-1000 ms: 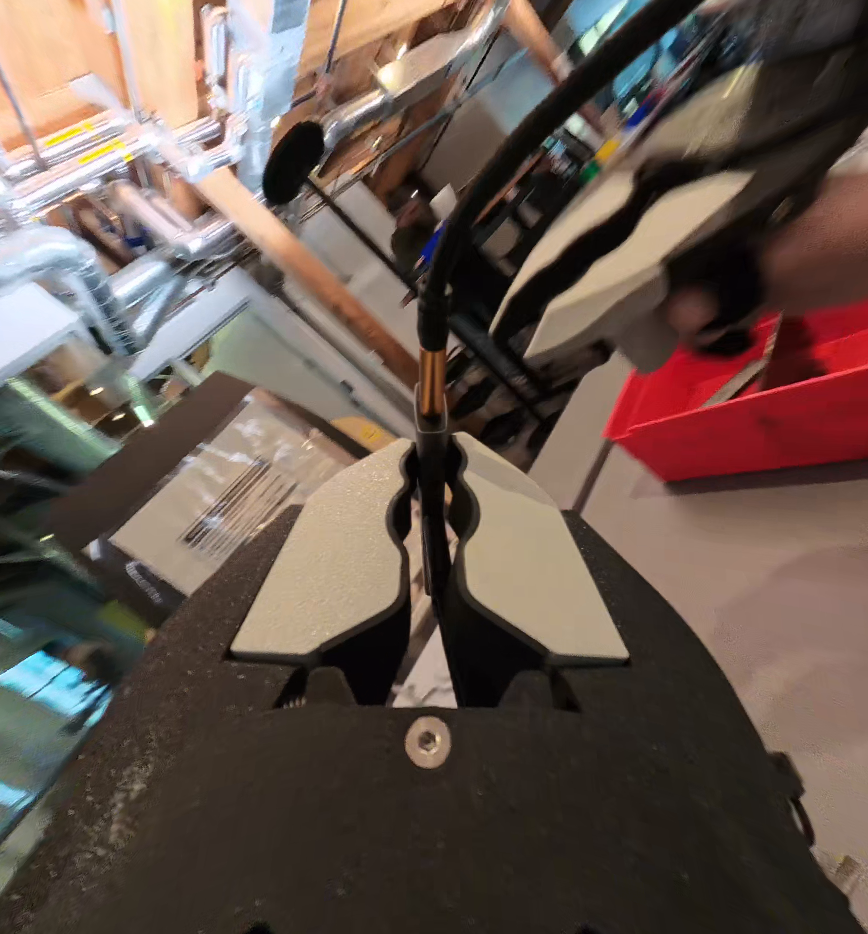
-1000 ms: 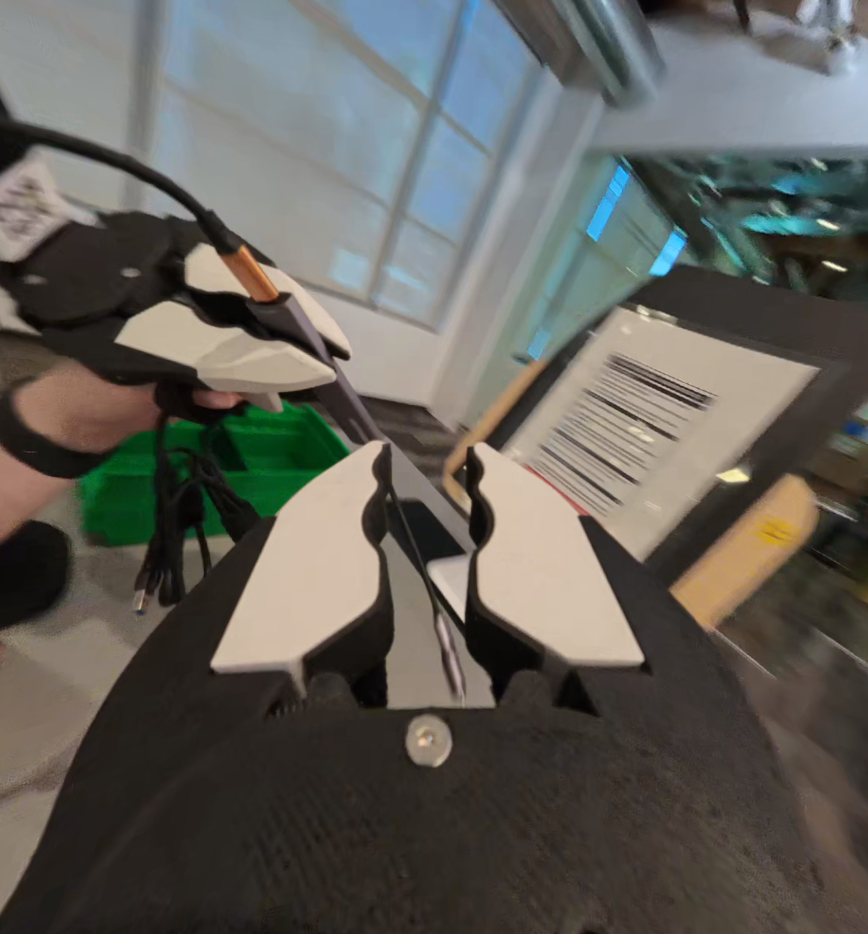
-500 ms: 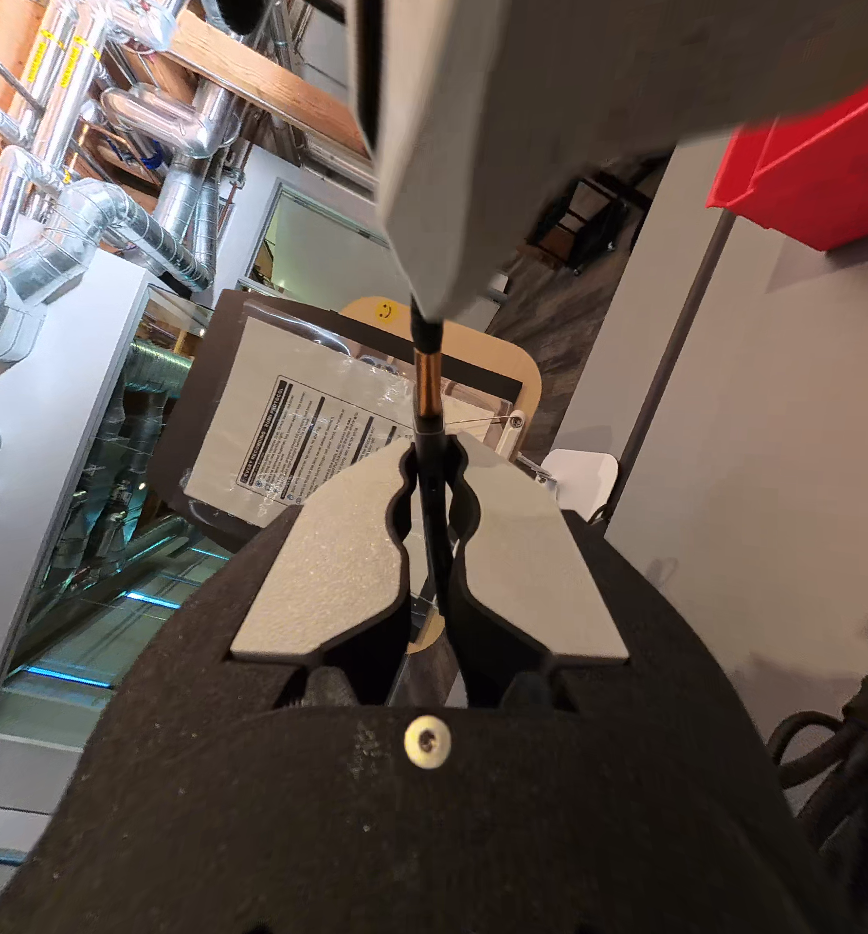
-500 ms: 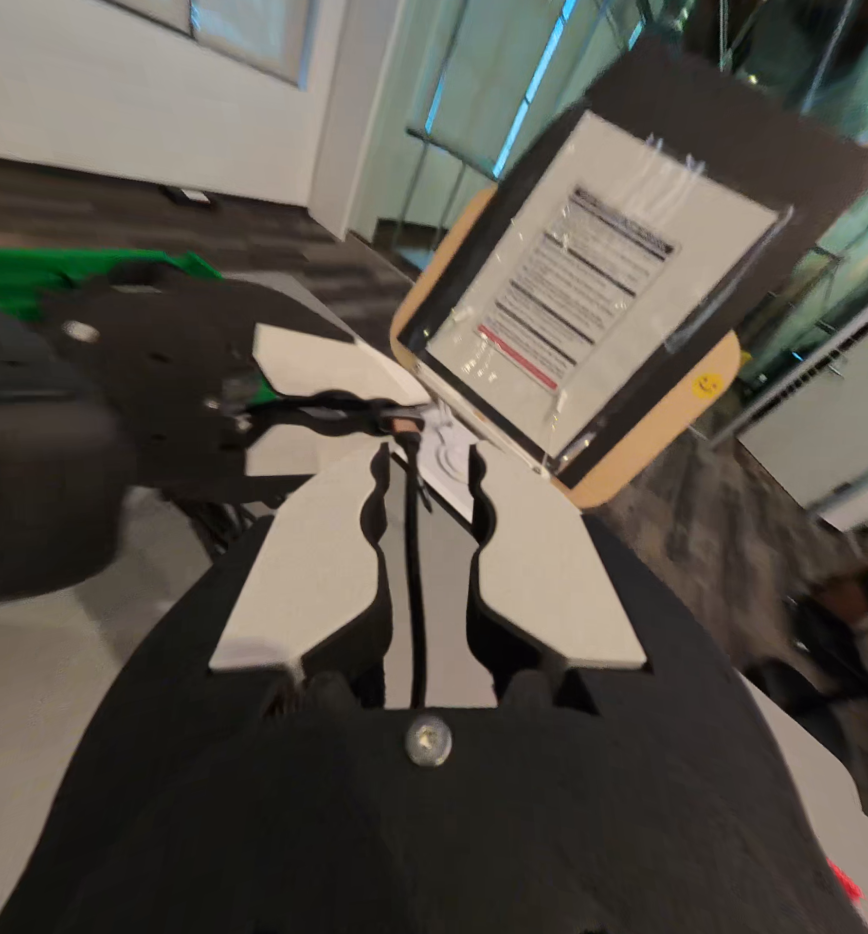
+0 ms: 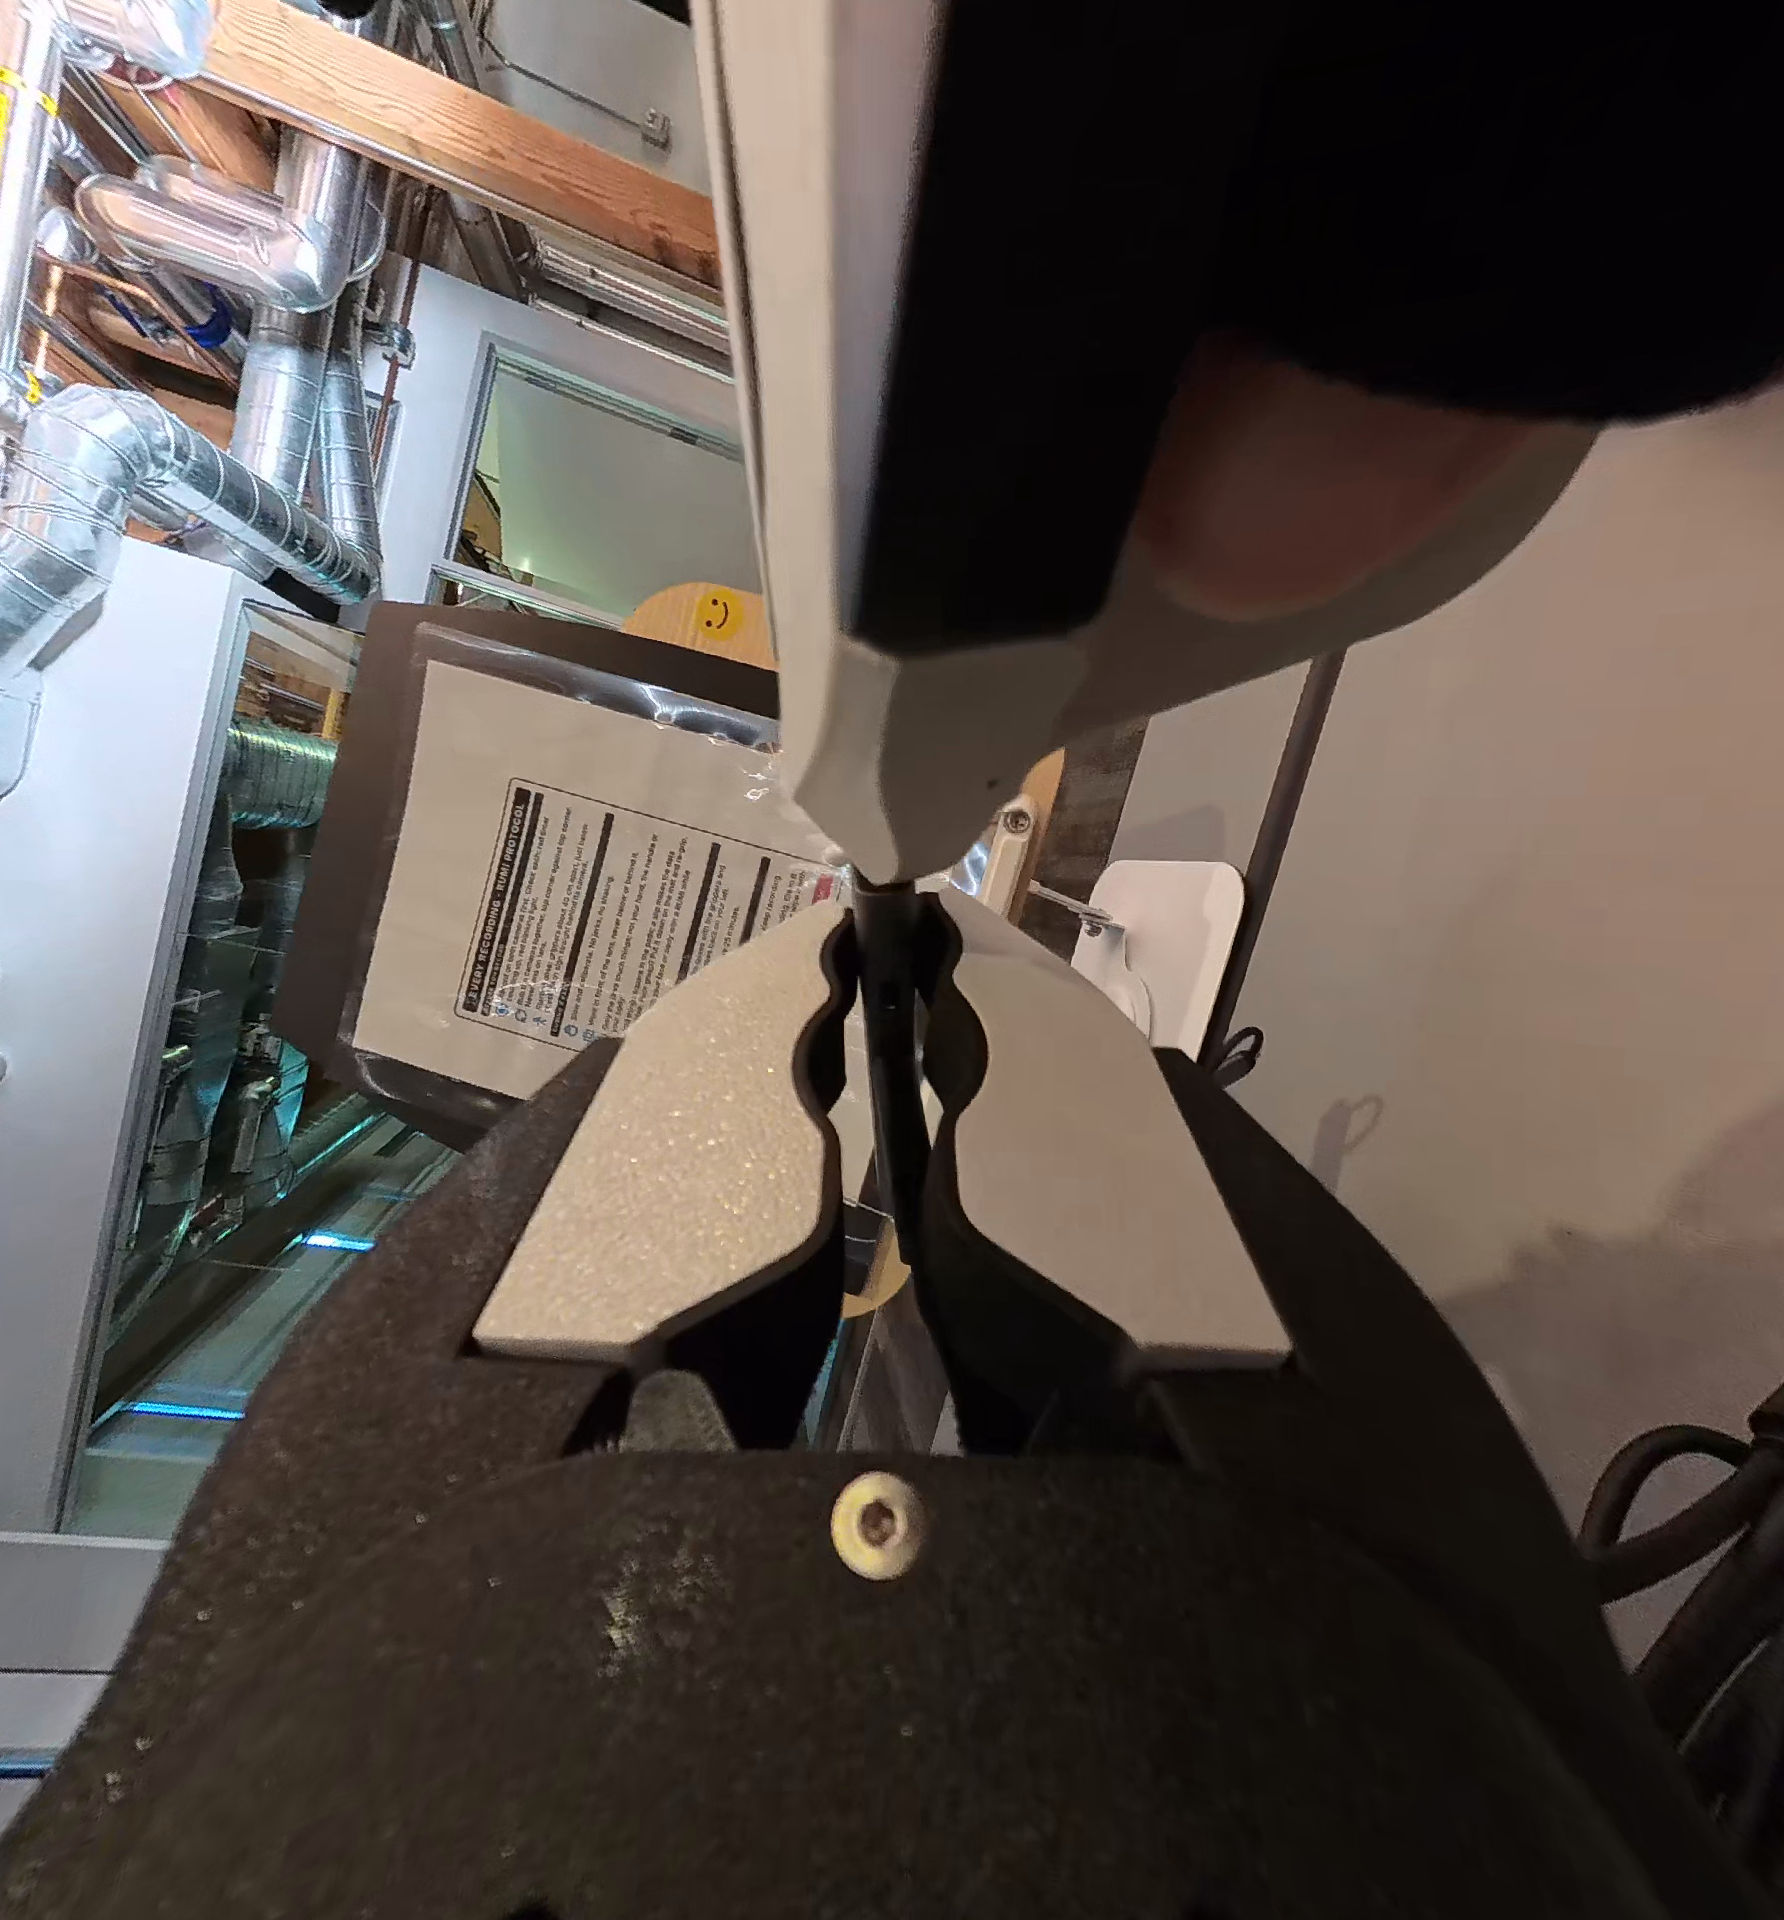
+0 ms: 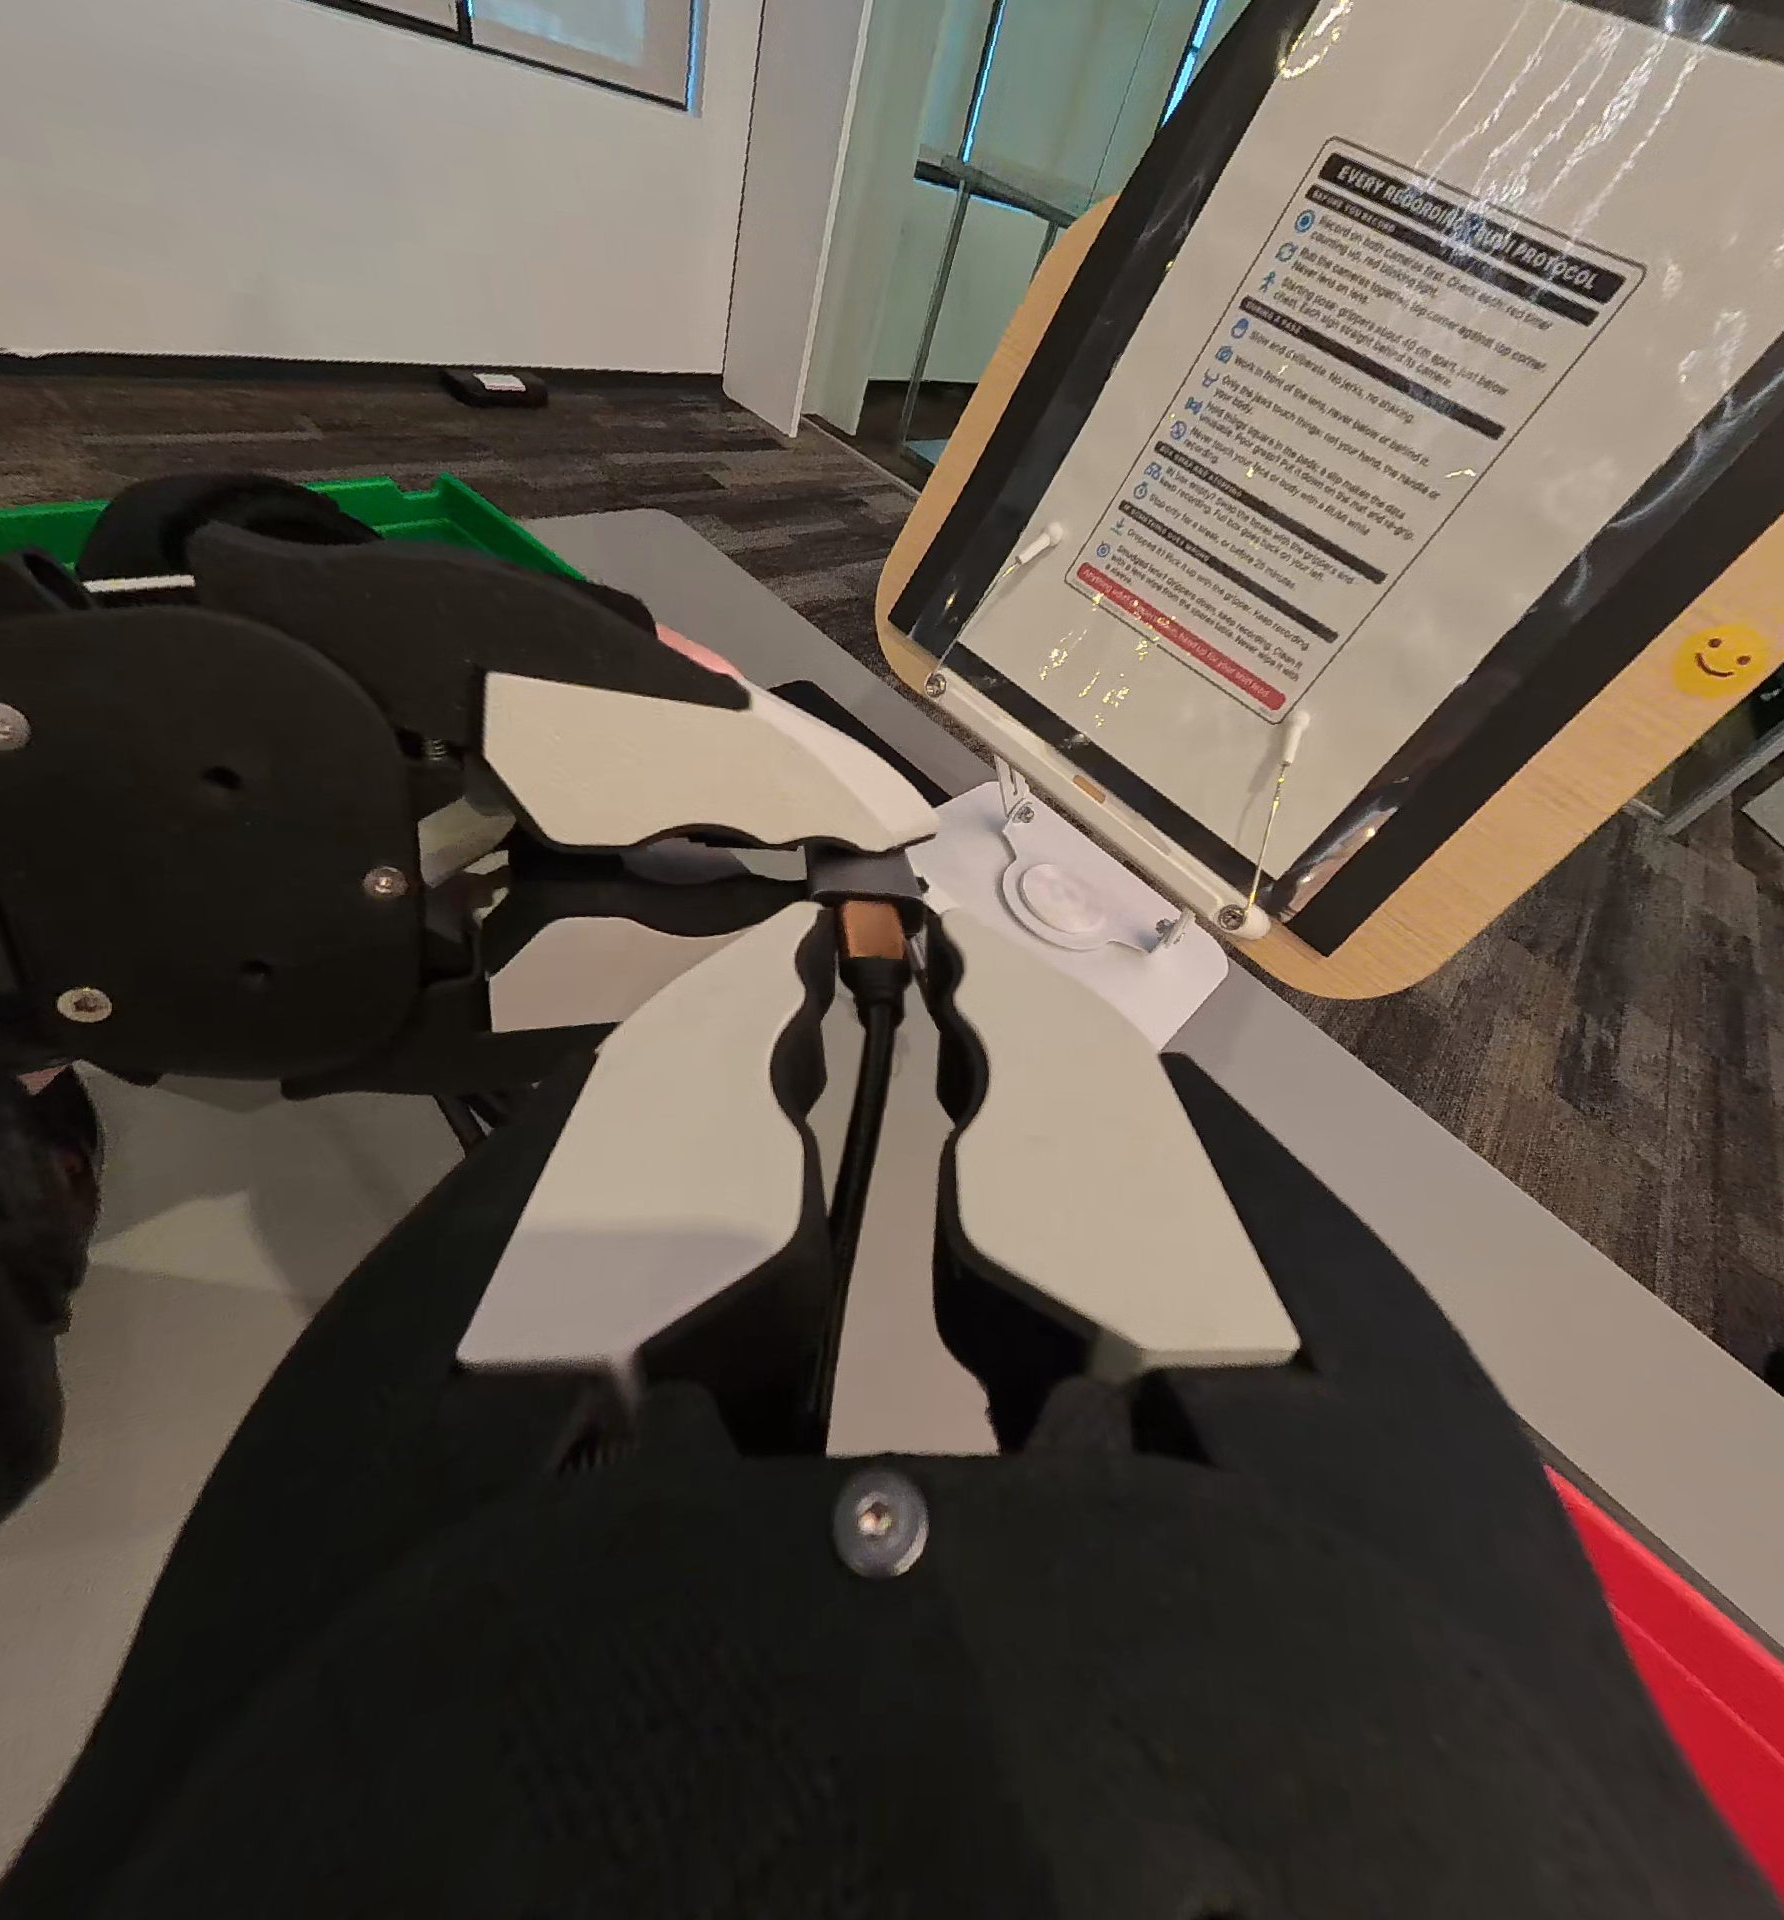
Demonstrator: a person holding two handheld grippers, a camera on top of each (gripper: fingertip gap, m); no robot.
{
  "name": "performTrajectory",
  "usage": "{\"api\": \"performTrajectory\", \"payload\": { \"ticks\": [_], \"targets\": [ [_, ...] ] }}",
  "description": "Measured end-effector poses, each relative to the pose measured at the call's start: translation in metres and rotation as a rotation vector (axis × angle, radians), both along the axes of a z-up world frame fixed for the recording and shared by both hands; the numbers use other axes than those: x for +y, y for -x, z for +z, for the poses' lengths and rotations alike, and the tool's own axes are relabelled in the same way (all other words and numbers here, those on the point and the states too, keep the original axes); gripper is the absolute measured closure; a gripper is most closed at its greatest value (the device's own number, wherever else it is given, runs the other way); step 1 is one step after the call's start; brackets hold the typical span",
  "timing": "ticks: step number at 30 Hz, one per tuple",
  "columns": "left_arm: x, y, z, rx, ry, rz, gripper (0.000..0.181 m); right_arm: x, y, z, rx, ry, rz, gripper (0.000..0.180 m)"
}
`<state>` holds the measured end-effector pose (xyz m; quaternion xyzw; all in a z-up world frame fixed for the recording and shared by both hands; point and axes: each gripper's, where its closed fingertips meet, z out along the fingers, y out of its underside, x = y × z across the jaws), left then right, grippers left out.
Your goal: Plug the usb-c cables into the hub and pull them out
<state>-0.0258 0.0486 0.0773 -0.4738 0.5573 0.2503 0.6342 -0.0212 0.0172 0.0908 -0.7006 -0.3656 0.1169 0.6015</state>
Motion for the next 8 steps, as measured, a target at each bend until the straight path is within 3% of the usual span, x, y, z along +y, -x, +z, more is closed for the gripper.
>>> {"api": "performTrajectory", "payload": {
  "ticks": [1, 8],
  "targets": [
    [0.0007, 0.0001, -0.001, 0.002, 0.004, 0.003, 0.172, -0.0002, 0.0011, -0.0018, 0.0, 0.011, 0.006, 0.165],
    [0.0008, -0.0027, -0.0009, -0.06, 0.043, -0.018, 0.17, -0.0013, -0.0003, -0.0003, 0.034, 0.047, 0.017, 0.166]
  ]
}}
